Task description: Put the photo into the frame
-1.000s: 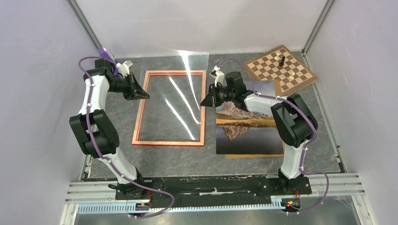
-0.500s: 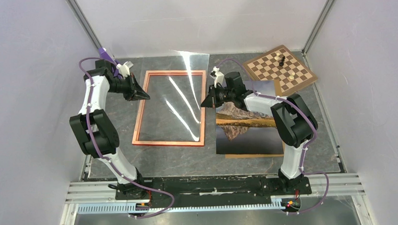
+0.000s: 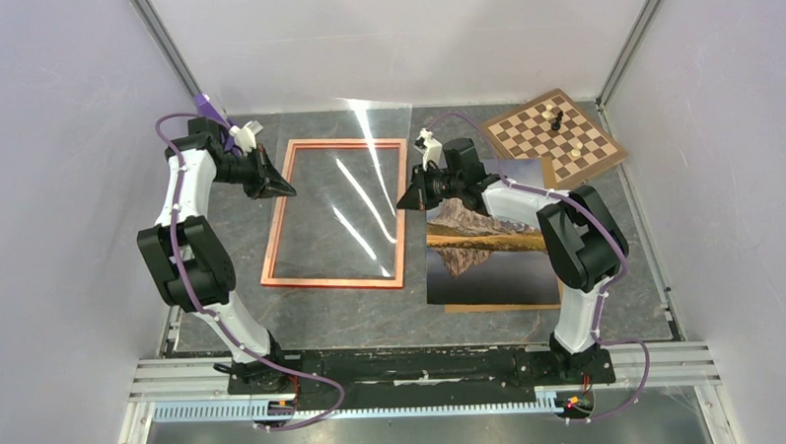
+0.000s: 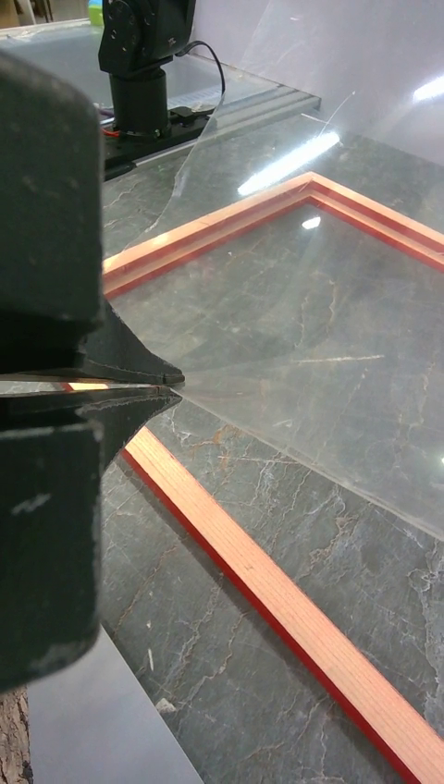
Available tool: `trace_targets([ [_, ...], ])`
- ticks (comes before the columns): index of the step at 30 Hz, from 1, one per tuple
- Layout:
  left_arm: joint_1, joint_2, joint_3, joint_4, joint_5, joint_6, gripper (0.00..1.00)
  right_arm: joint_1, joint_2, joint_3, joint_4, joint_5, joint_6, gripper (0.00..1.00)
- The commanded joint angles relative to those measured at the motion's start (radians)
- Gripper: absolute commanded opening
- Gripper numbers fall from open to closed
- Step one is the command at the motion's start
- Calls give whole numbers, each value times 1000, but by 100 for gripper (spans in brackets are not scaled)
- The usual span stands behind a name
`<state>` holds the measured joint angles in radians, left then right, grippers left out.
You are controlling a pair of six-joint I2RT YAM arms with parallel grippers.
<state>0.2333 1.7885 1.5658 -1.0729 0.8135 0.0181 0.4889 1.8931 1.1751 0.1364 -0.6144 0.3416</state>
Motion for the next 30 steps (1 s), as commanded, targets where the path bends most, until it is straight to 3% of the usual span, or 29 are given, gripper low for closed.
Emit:
trace_targets([
  [1,2,-46,11,-7,15,2,2,0,-53,26,-7,28,-37,0],
  [30,1,-28,-30,-8,-43,34,2,4,-43,28,-62,83,-75,0],
])
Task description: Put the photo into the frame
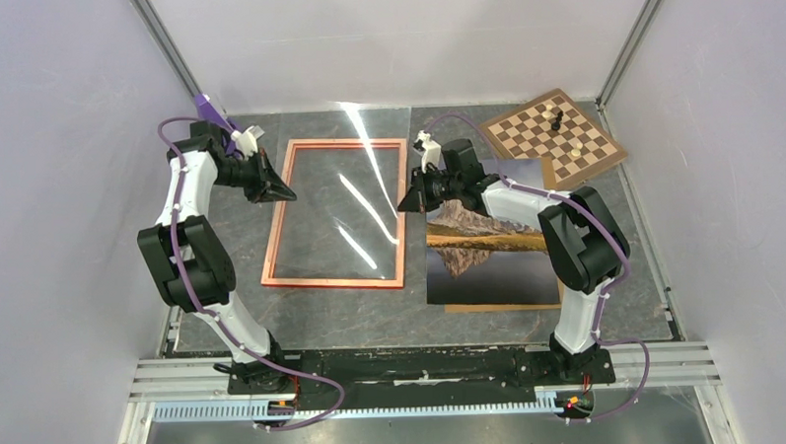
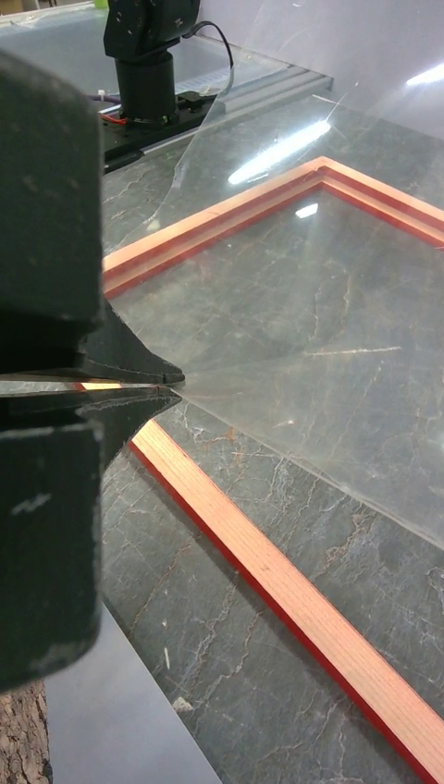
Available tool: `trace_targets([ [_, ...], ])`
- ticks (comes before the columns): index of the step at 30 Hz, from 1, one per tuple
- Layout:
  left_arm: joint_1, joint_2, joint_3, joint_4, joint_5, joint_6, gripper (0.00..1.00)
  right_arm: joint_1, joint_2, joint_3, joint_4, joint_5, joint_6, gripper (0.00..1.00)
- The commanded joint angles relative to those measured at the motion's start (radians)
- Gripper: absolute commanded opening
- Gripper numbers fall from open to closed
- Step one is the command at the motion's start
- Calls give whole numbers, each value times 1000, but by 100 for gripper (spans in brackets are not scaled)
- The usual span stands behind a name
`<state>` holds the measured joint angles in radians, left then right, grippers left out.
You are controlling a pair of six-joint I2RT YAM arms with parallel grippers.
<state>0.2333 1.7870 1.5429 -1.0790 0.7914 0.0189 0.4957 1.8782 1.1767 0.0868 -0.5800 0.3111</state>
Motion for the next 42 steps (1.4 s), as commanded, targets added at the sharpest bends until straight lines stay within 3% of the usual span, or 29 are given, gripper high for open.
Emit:
trace_targets([
  [1,1,-25,-10,-1,-23,36,2,-4,-30,27,-17,51,-49,0],
  [28,1,-34,-173,173,-96,89,2,4,-26,51,-76,94,-127,0],
  [42,0,21,-159,196,-120,110,2,7,-21,46,-85,101,-145,0],
])
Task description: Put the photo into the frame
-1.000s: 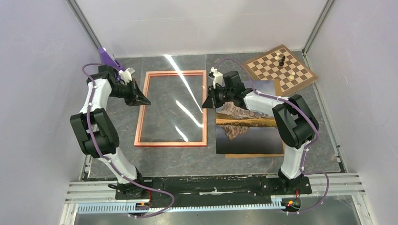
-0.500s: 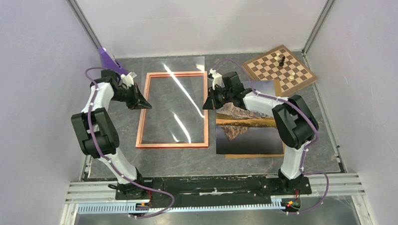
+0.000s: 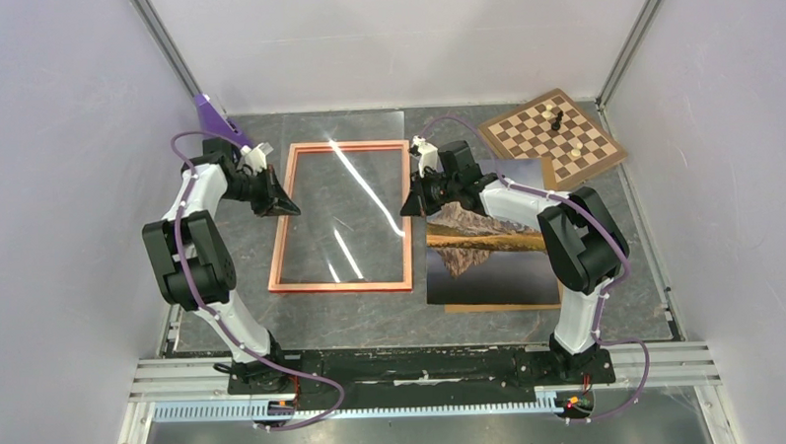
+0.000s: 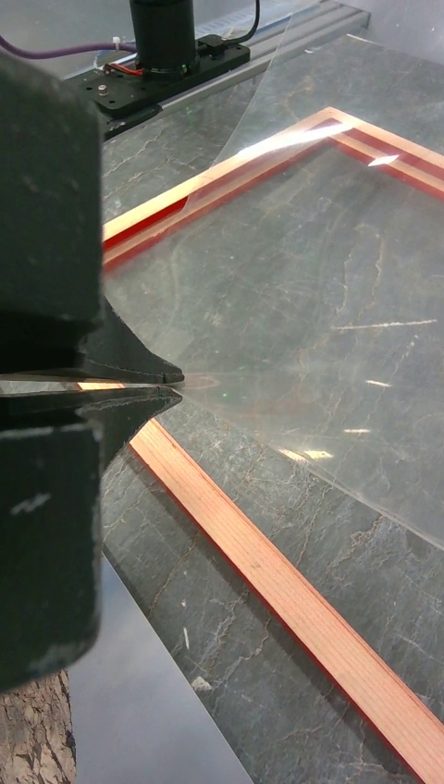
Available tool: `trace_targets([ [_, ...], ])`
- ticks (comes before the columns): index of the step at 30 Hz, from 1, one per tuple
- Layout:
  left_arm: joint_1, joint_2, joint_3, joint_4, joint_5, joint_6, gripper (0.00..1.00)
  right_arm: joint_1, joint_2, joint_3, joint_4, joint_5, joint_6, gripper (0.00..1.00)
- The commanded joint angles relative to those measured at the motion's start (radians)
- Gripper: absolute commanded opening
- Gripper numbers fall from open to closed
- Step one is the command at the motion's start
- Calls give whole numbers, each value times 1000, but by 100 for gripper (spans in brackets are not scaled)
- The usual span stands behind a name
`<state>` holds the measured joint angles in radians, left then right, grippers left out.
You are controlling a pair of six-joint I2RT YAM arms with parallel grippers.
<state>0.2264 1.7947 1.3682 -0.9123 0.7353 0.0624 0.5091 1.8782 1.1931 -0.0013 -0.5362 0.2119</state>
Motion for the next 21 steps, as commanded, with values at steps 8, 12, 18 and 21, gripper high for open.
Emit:
trace_targets([
  [8,6,32,18,53,-76,71,2,-4,-25,18,3,61,-49,0],
  [12,5,38,18,56,-75,71,2,-3,-25,13,4,61,-50,0],
  [18,1,46,20,56,-89,79,2,-3,-29,9,4,62,-53,0],
  [21,-4,56,21,56,-92,88,2,-3,-29,7,4,65,-53,0],
])
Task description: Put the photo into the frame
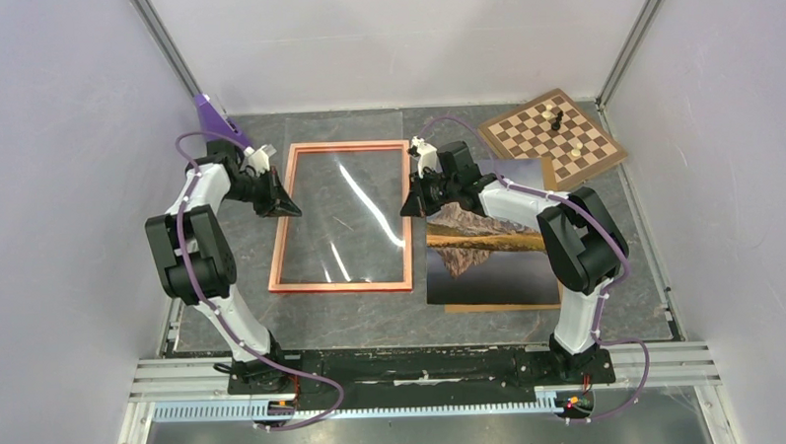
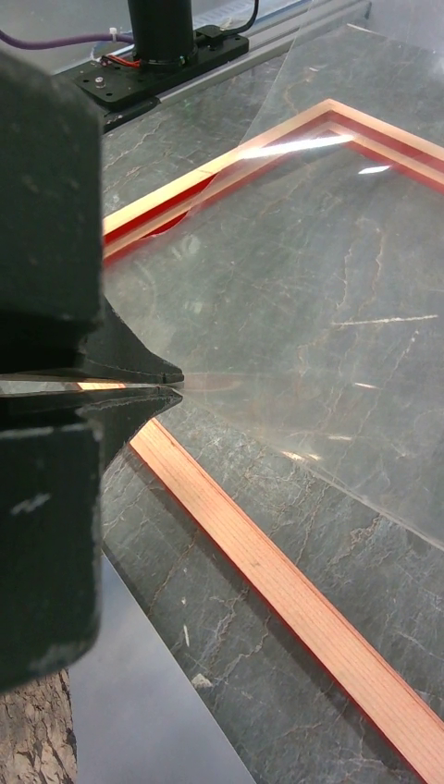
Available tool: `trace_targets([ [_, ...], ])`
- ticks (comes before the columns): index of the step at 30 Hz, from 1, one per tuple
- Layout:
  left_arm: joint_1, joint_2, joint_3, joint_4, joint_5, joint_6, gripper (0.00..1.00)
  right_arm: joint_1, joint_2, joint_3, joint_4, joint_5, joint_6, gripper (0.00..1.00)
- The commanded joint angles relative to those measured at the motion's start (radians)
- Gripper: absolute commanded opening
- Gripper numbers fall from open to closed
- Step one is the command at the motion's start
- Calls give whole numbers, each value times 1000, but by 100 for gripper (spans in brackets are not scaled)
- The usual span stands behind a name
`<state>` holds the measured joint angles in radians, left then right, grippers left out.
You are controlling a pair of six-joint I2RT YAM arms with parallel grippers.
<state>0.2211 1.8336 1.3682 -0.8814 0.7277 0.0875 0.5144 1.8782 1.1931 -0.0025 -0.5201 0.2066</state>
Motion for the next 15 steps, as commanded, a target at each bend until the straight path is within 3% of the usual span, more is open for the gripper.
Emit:
trace_targets([
  [1,0,21,22,25,-85,66,3,-7,-28,7,6,48,-49,0],
  [15,-12,21,-24,86,-147,77,2,-7,-31,2,6,53,-52,0],
])
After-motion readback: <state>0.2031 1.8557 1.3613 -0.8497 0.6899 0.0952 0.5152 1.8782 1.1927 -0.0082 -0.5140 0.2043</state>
